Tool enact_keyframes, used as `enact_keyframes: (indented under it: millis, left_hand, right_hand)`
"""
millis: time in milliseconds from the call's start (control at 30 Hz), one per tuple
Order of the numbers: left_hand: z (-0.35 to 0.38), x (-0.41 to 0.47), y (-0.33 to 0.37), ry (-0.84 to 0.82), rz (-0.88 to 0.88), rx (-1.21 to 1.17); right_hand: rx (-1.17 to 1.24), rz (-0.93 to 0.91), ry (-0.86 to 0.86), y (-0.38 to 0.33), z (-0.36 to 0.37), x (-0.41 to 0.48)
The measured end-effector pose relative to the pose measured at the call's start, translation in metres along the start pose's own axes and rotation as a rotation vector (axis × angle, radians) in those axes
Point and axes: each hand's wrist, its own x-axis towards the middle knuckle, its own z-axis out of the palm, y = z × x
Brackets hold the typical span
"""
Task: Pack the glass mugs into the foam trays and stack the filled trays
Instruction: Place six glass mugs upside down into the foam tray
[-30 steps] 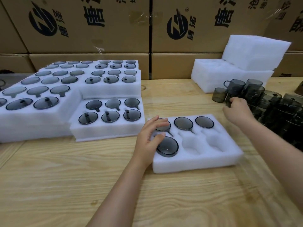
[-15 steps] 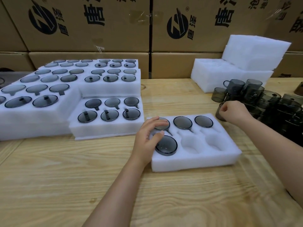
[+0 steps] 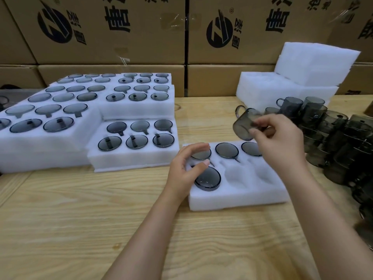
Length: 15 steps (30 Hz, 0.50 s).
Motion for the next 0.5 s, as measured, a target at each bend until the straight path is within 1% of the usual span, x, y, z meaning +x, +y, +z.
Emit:
enact_keyframes:
  millis: [100,200,333,433,500]
  left_hand:
    - [0.0,-0.001,0.003,-0.026,0.011,-0.007]
    - [-0.001,-0.001,0.005,-0.047,0.013,0.025]
    - [-0.002,0.002,0.006,-0.015,0.045,0.116]
    - [-0.003,0.003,0.007,-0.004,0.052,0.126]
    - [-0.002,0.003,0.009,-0.005,0.052,0.127]
  right_hand:
    - [0.112,-0.039,-0.034,-0.017,0.011,-0.033]
    - [0.155,-0.081,-0.124,-0.022,0.021,-0.052]
    - [0.218,-0.116,-0.178,-0.021,0.019,-0.059]
    - [0.221,-0.131,-0.199,-0.019,0.017,-0.06]
    - [0.246,-0.105,-0.243,-0.016,0.016,-0.059]
